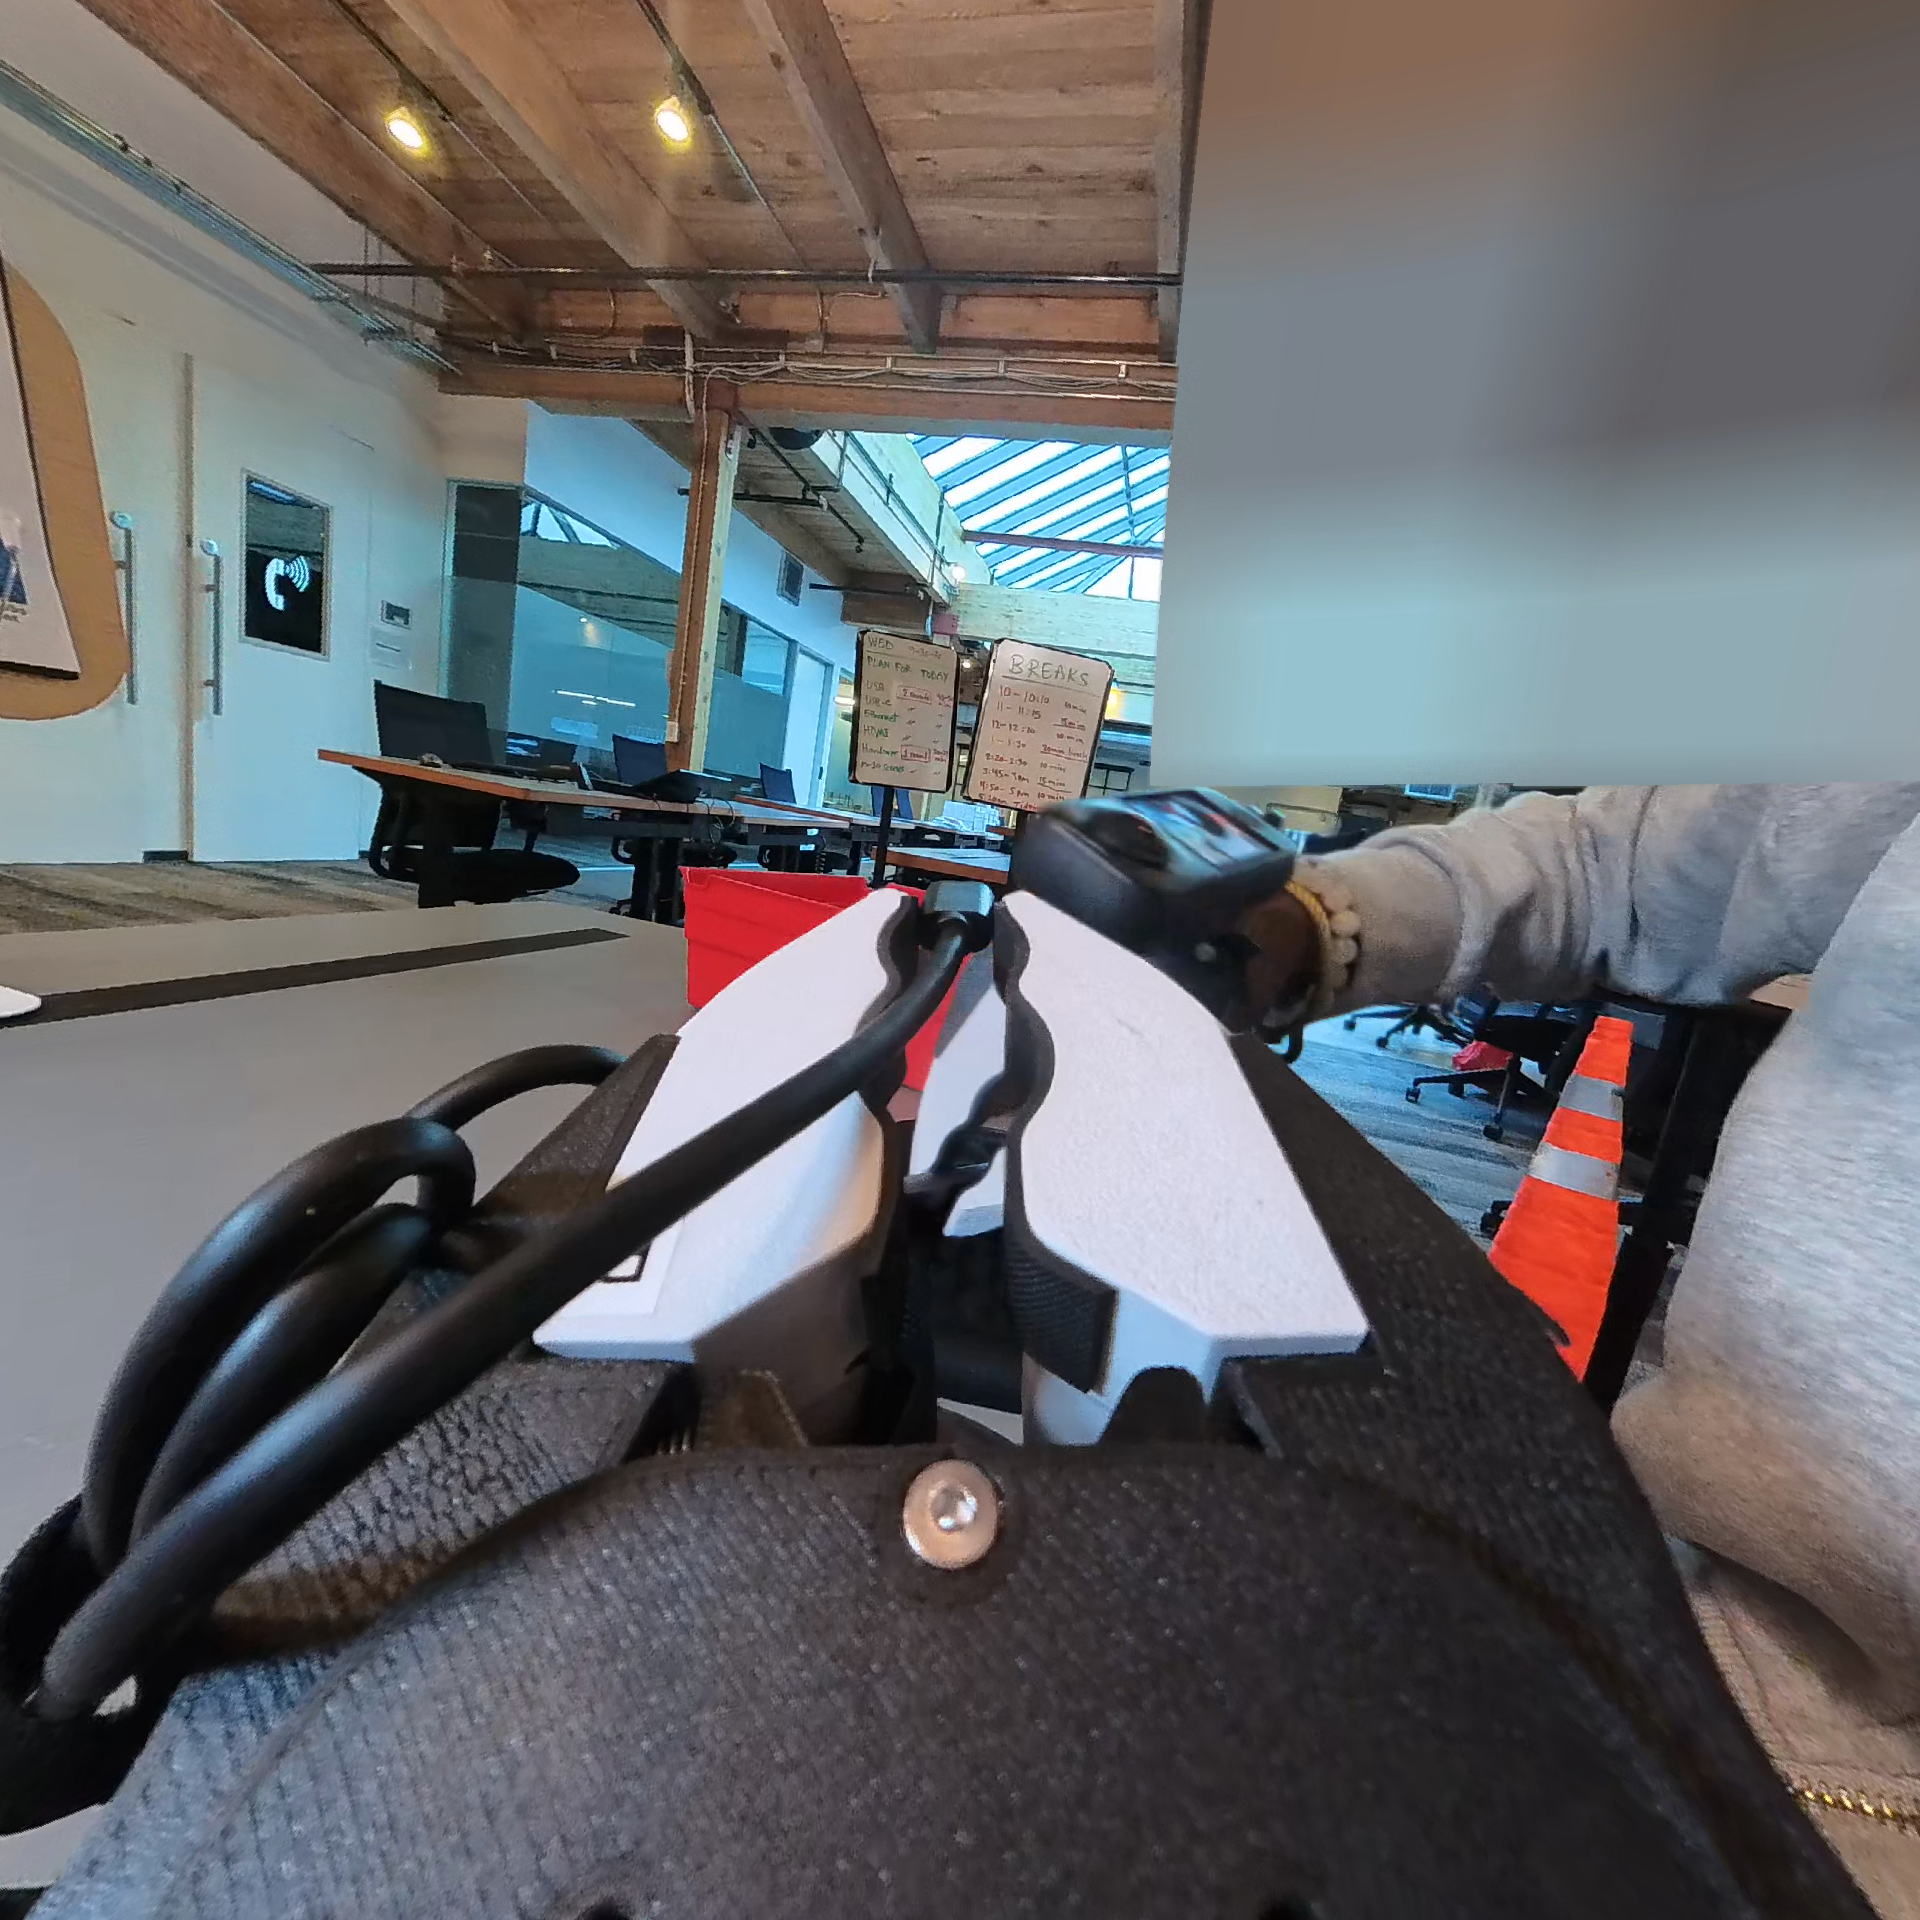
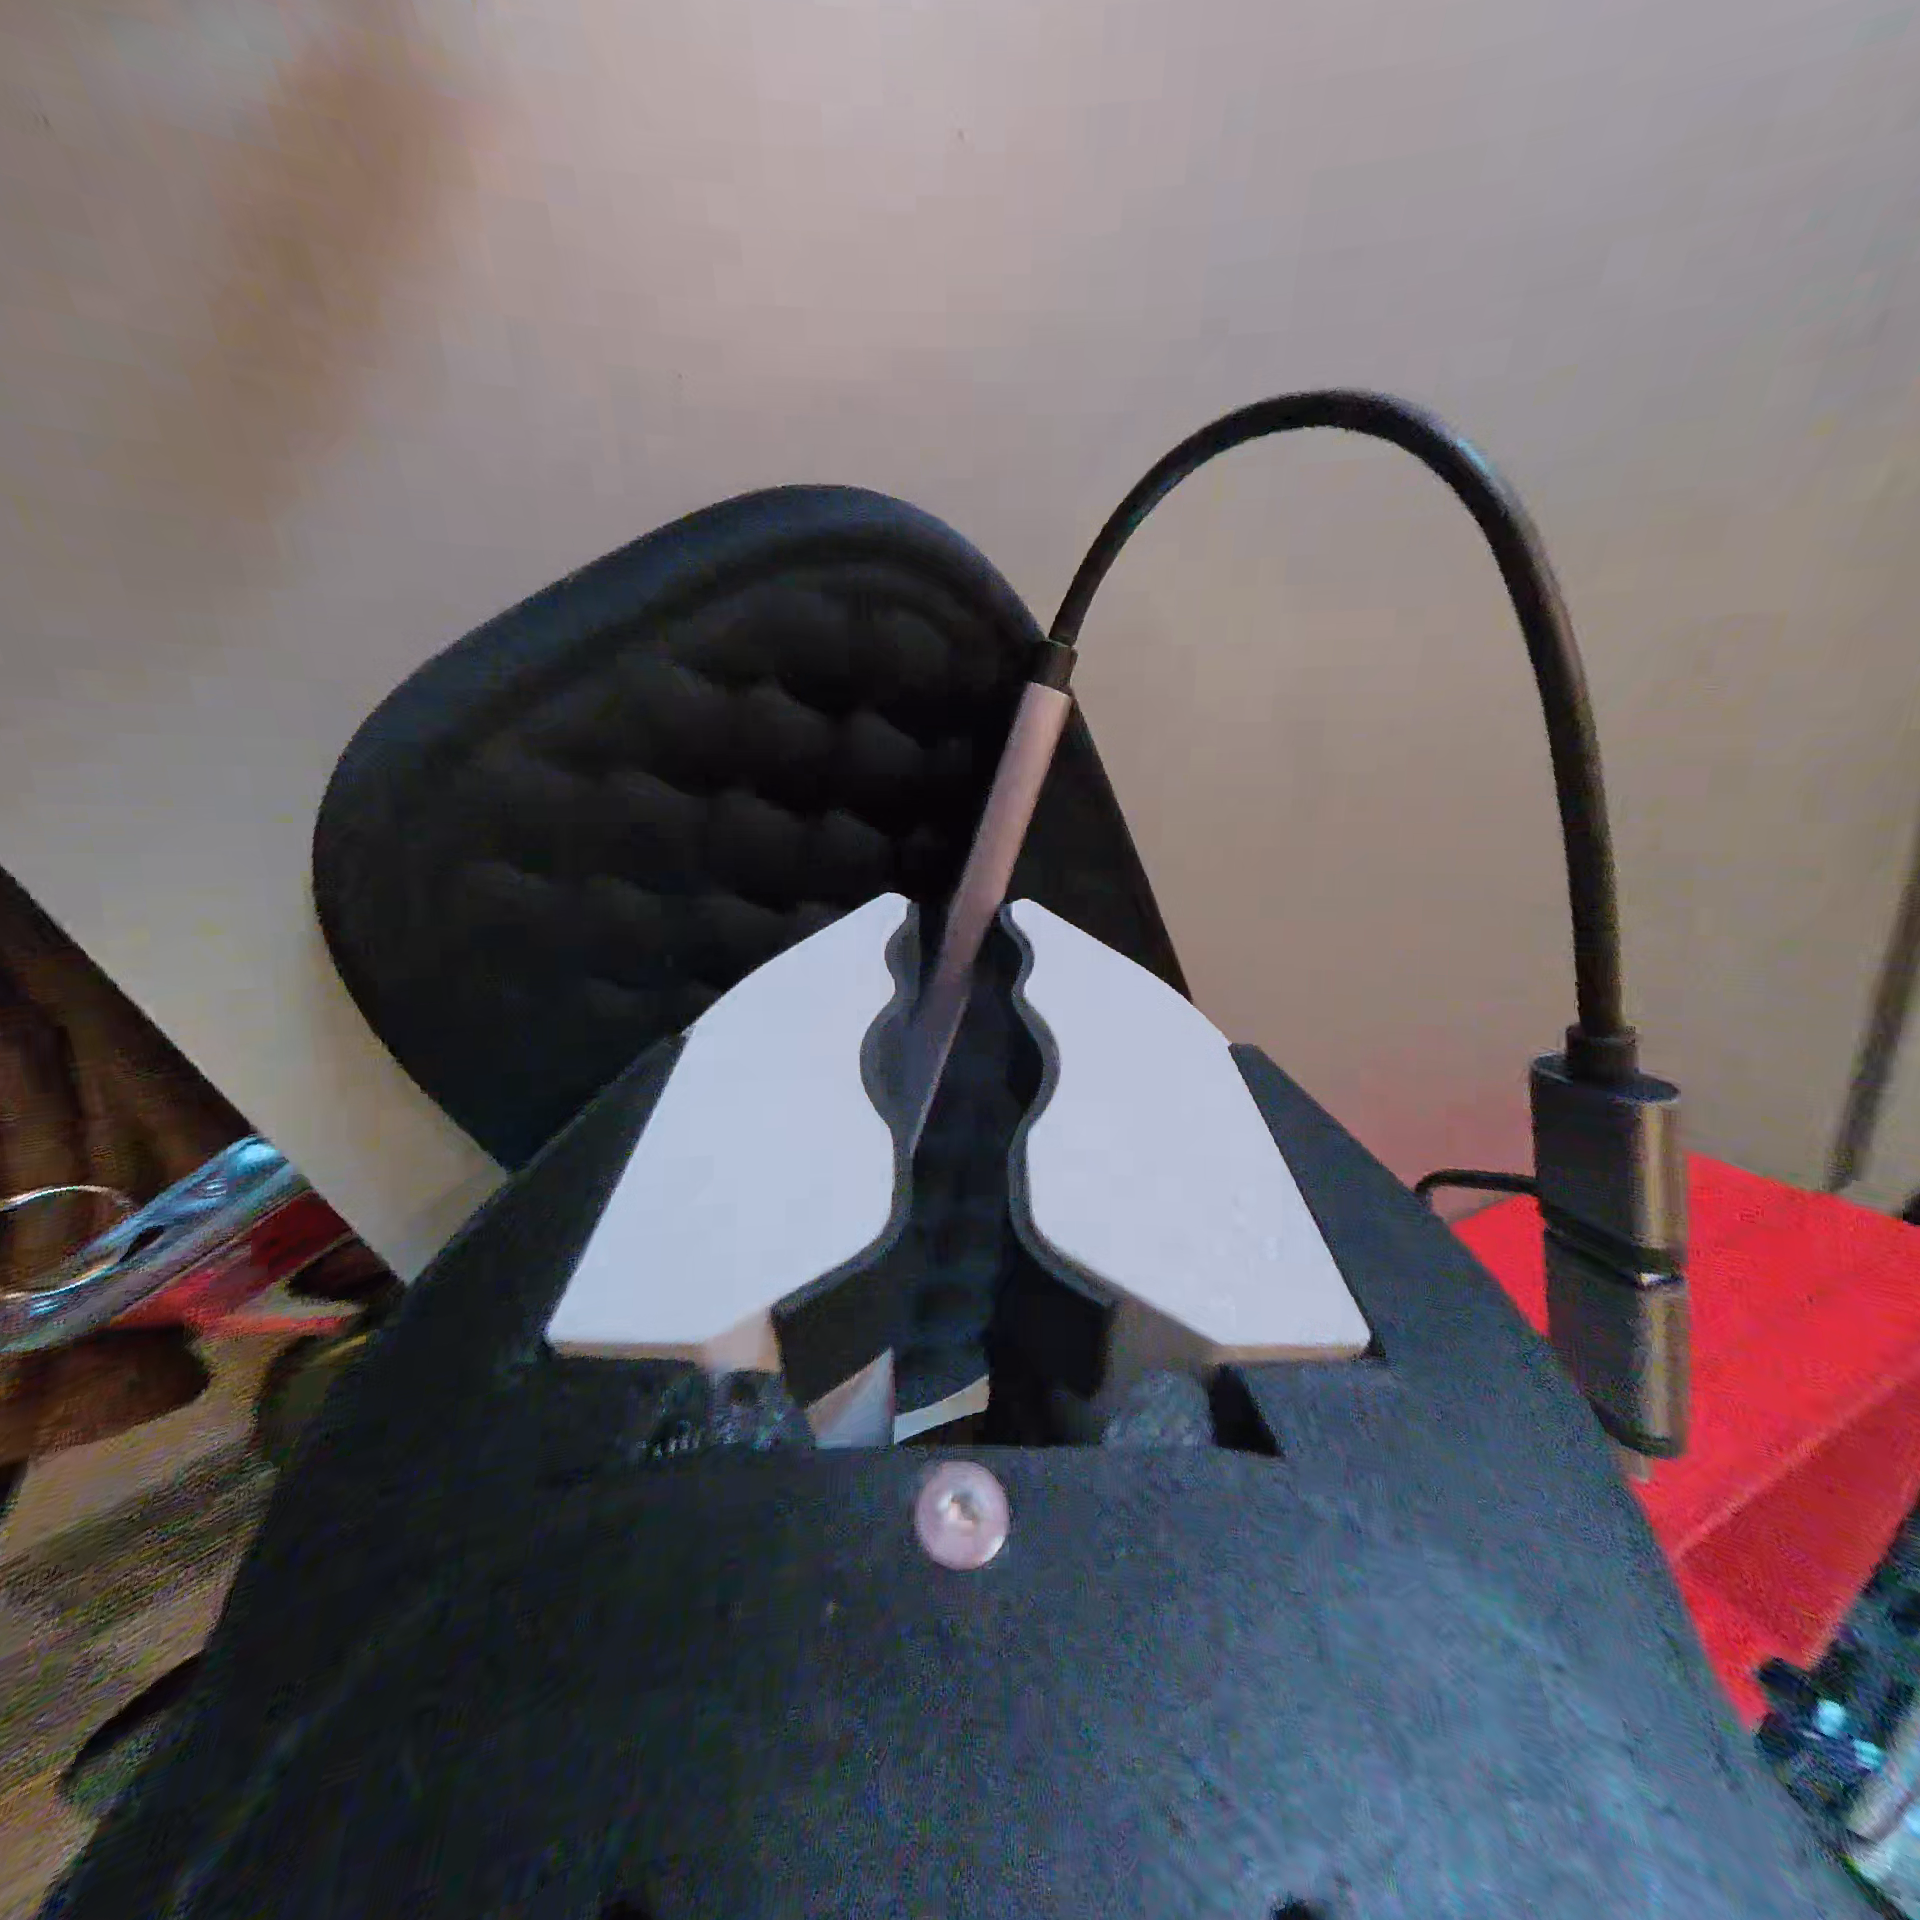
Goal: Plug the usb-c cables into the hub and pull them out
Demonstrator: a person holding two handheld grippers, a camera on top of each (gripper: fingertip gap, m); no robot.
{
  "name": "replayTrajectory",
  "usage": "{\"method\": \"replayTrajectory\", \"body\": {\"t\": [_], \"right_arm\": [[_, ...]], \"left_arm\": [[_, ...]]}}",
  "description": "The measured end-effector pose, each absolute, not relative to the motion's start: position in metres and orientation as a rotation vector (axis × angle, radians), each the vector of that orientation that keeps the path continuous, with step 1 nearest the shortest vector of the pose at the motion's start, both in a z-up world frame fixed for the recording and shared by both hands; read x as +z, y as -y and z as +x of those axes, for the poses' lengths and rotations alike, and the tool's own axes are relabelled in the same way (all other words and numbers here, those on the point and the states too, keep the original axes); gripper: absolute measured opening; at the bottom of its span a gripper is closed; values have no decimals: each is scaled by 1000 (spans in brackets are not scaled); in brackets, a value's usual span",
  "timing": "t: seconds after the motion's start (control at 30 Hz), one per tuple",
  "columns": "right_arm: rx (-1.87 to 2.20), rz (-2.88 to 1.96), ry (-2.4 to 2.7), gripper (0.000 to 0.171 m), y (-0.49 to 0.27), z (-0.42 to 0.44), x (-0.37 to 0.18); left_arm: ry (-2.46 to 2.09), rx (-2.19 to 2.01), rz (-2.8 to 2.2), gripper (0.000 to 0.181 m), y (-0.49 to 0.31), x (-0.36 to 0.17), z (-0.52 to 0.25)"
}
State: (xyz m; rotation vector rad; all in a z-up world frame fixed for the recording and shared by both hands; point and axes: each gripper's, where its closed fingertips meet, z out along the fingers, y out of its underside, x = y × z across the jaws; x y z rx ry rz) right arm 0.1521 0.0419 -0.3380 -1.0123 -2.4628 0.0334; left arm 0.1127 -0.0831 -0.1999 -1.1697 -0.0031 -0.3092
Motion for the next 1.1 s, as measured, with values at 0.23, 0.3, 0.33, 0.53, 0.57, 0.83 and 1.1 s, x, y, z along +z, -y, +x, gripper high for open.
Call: {"method": "replayTrajectory", "body": {"t": [0.23, 0.3, 0.33, 0.53, 0.57, 0.83, 1.1], "right_arm": [[33, -1247, 2626, 11, -42, 151, -345], [84, -1247, 2638, 10, -42, 151, -344], [165, -1268, 2633, 9, -41, 150, -341], [1555, -1297, 1902, 9, -19, 114, -248], [1692, -1234, 1759, 9, -22, 115, -237], [1382, -1361, 1721, 11, -39, 139, -286], [1319, -1317, 1578, 11, -47, 165, -284]], "left_arm": [[1, -313, -1170, 14, 83, -200, 113], [1, -314, -1170, 14, 83, -200, 113], [1, -315, -1170, 14, 83, -200, 113], [16, -333, -1172, 14, 83, -201, 111], [18, -335, -1172, 14, 82, -201, 110], [16, -331, -1182, 14, 81, -202, 111], [15, -329, -1182, 14, 81, -202, 111]]}}
